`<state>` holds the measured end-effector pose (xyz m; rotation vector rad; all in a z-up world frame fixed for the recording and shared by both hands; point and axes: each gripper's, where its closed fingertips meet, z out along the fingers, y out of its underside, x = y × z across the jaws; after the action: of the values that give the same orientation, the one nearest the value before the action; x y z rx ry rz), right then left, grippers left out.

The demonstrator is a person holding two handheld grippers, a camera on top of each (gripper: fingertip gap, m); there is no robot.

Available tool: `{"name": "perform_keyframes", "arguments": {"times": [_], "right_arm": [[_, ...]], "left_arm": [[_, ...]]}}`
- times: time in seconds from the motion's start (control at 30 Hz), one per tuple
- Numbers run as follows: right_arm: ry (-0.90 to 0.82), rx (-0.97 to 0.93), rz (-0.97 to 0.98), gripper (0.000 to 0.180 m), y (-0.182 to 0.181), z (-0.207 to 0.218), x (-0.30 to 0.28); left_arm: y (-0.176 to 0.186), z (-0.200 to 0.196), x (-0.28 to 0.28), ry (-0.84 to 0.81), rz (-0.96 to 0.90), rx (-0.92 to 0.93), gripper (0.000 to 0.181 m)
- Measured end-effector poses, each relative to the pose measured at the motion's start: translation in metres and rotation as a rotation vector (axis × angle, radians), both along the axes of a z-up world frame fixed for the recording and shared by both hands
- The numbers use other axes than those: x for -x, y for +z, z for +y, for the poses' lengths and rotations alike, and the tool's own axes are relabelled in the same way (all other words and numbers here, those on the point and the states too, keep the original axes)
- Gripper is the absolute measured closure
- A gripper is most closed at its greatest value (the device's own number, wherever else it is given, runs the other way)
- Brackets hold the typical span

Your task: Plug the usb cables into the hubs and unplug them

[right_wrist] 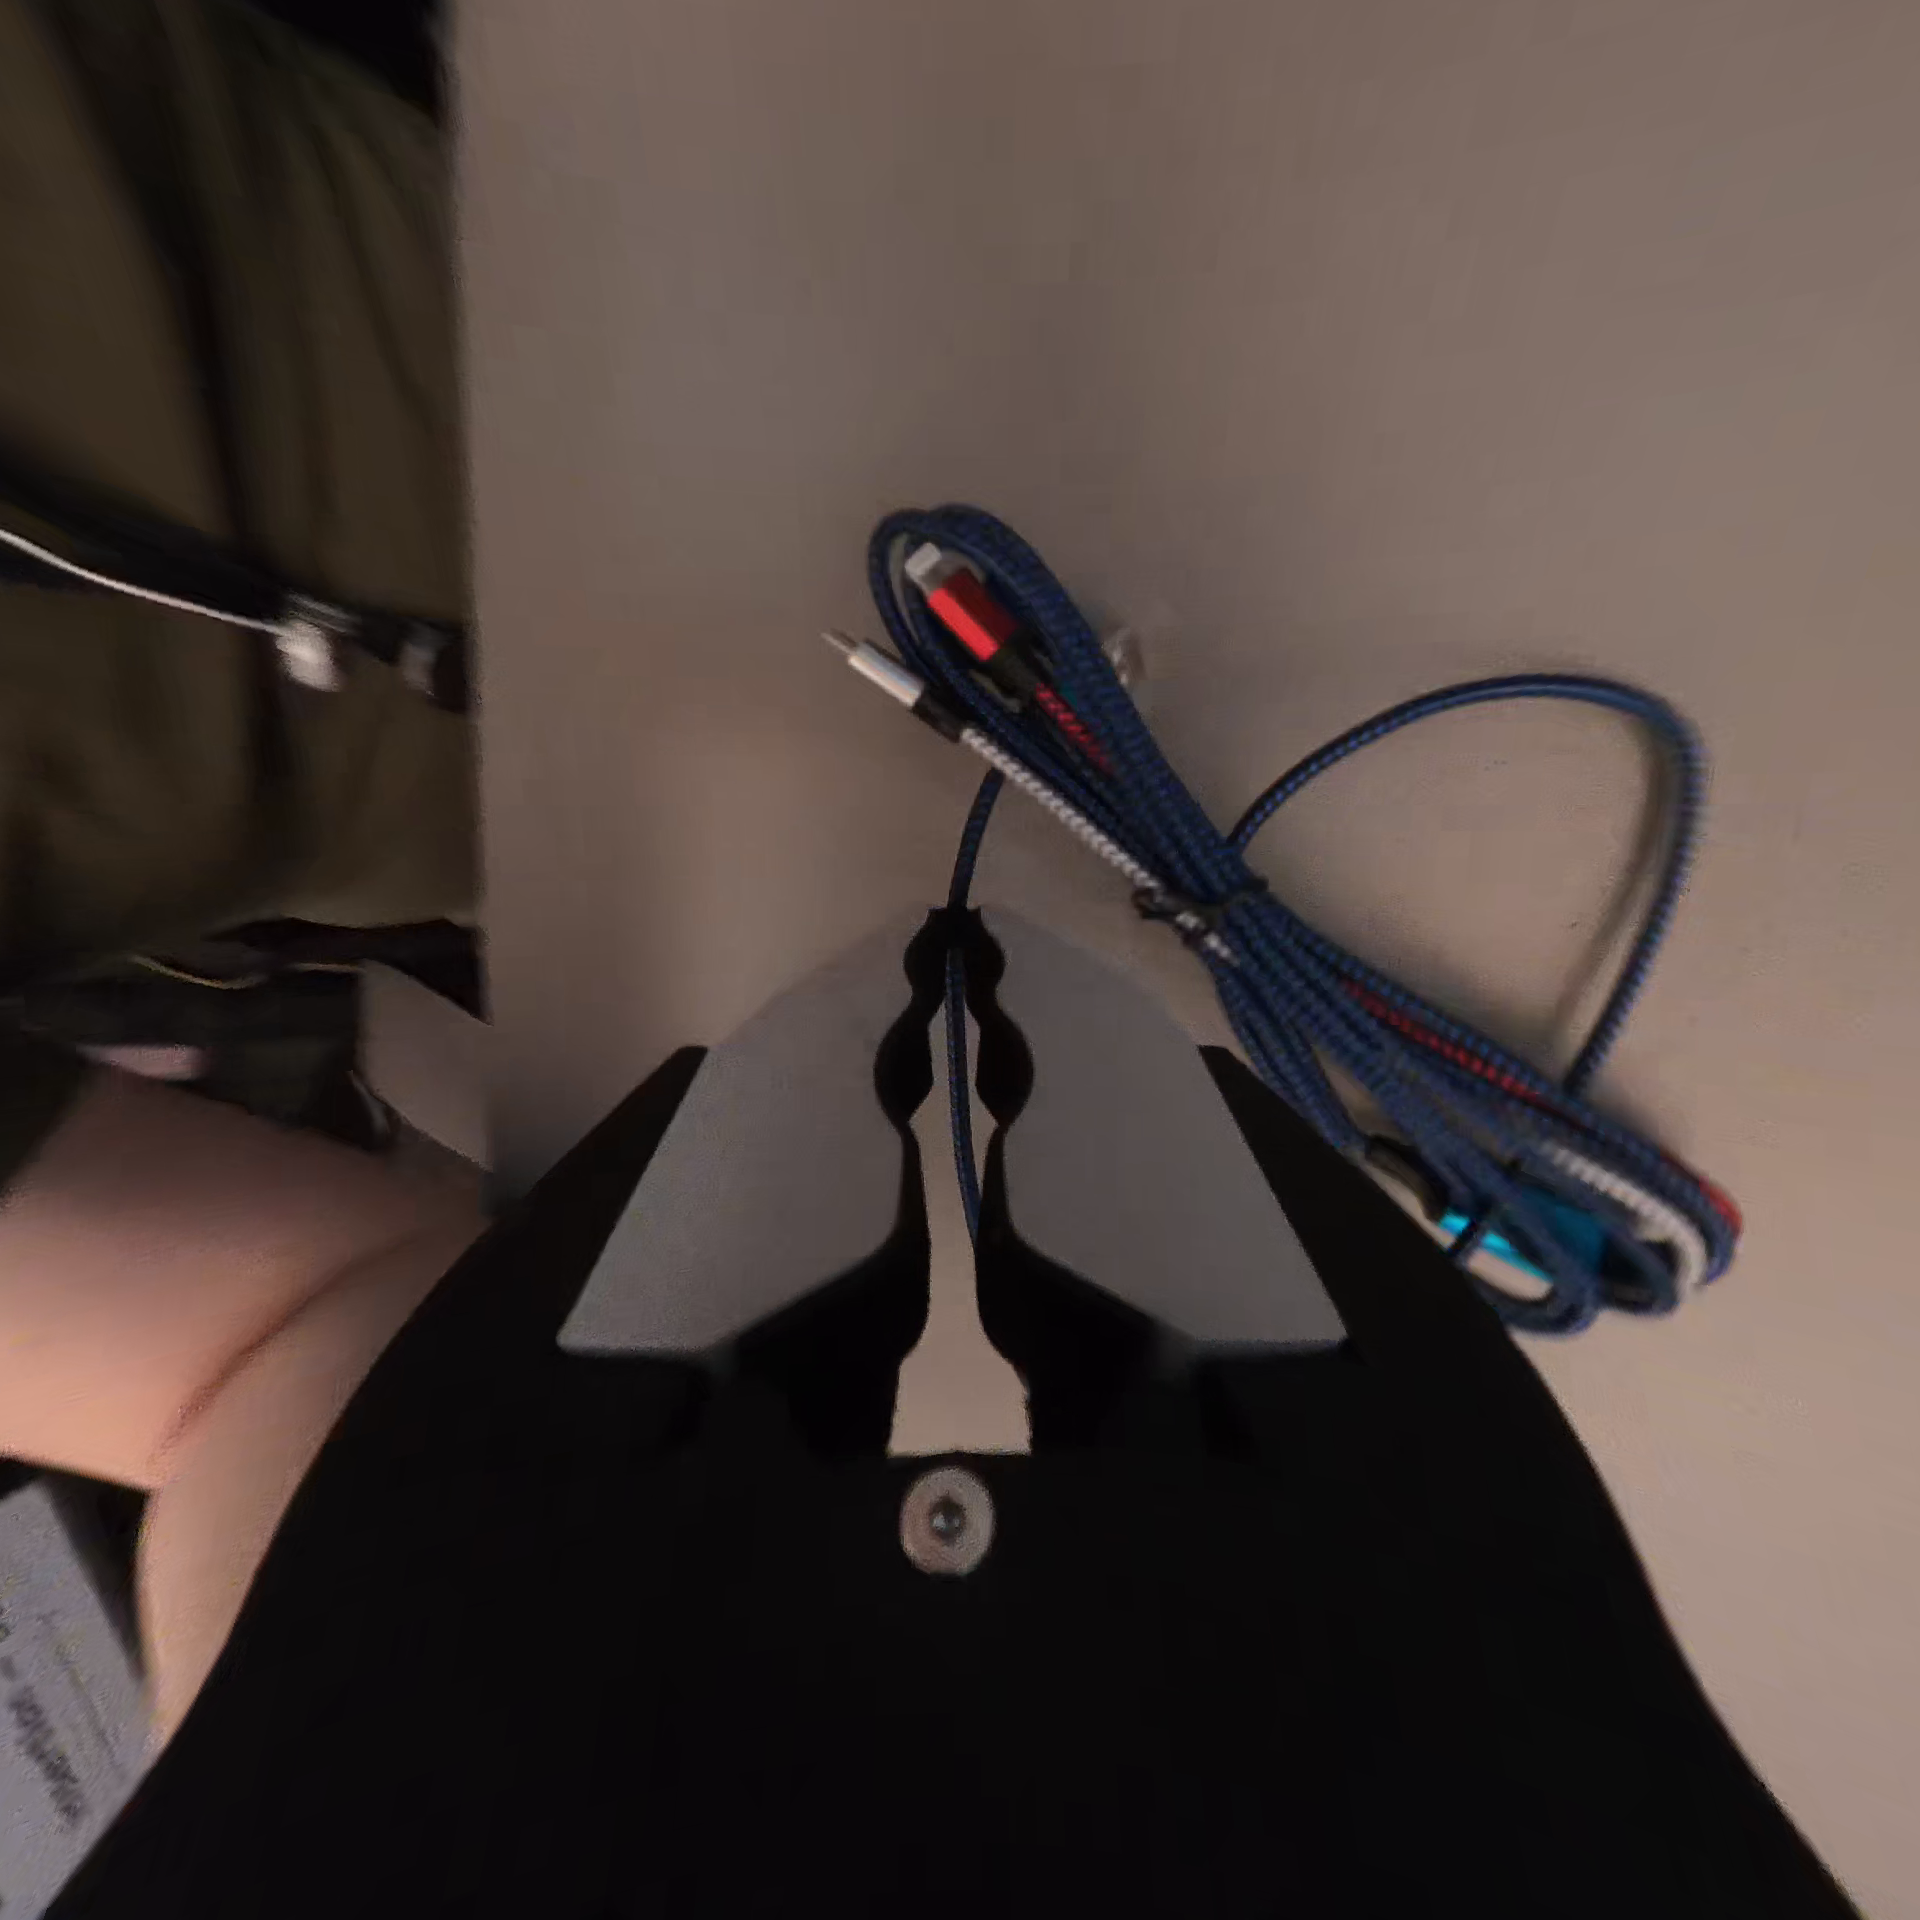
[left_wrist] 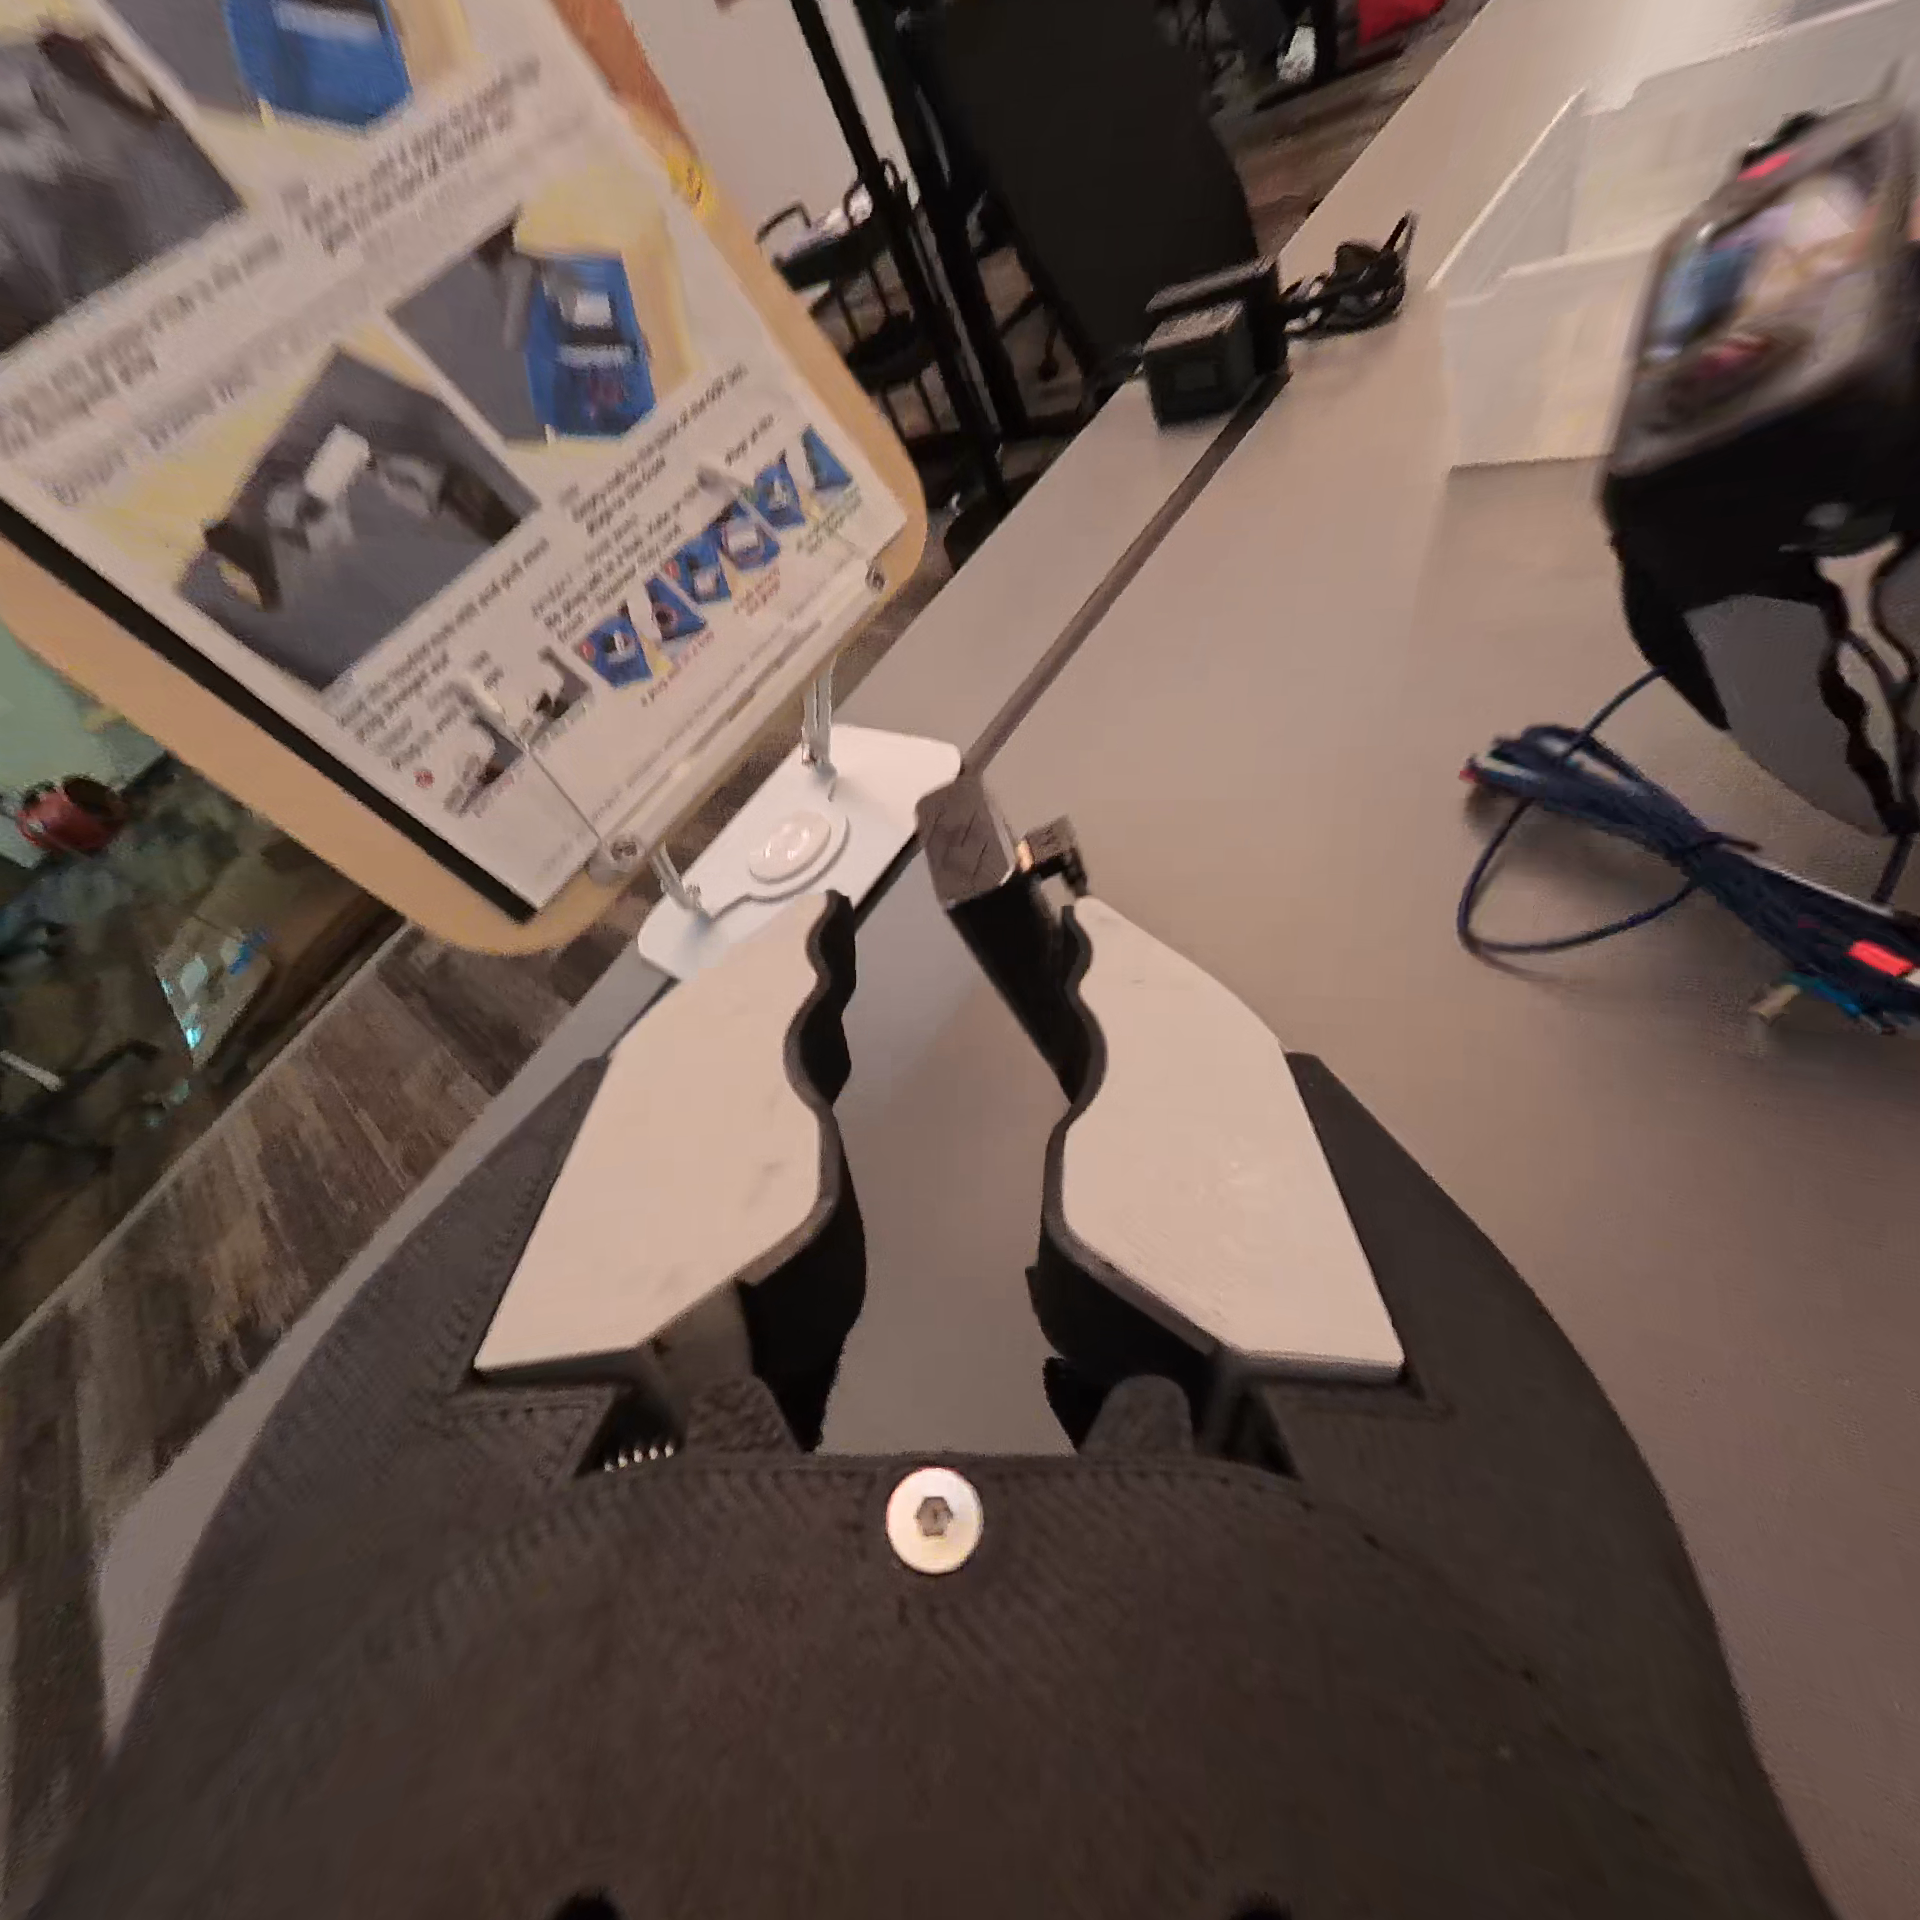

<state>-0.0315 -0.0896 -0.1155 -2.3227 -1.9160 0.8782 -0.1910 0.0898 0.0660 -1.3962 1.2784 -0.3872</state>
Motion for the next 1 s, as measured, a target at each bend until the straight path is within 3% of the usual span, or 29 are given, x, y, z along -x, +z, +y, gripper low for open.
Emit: {"name": "perform_keyframes", "arguments": {"times": [0.03, 0.2, 0.4, 0.53, 0.63, 0.8, 1.0], "right_arm": [[-0.037, 0.030, 0.048, 0.177, 0.013, -0.001, -0.002], [-0.273, -0.082, -0.037, 0.178, 0.034, 0.018, -0.047], [-0.134, -0.196, 0.406, 0.177, 0.110, -0.003, -0.034], [-0.086, -0.274, 0.593, 0.177, 0.142, -0.009, -0.036], [-0.091, -0.291, 0.653, 0.177, 0.150, -0.008, -0.041], [-0.031, -0.310, 0.746, 0.177, 0.159, -0.014, -0.044], [0.212, -0.381, 0.994, 0.177, 0.179, -0.041, -0.040]], "left_arm": [[0.007, -0.009, -0.005, -0.026, -0.006, -0.021, 0.145], [0.034, -0.059, -0.038, -0.196, -0.024, -0.114, 0.146], [0.038, -0.104, -0.068, -0.376, -0.030, -0.062, 0.144], [0.028, -0.129, -0.099, -0.506, -0.018, 0.018, 0.144], [0.015, -0.151, -0.122, -0.614, 0.022, 0.083, 0.146], [0.001, -0.155, -0.148, -0.595, 0.031, 0.117, 0.147], [0.014, -0.169, -0.132, -0.572, -0.056, 0.115, 0.152]]}}
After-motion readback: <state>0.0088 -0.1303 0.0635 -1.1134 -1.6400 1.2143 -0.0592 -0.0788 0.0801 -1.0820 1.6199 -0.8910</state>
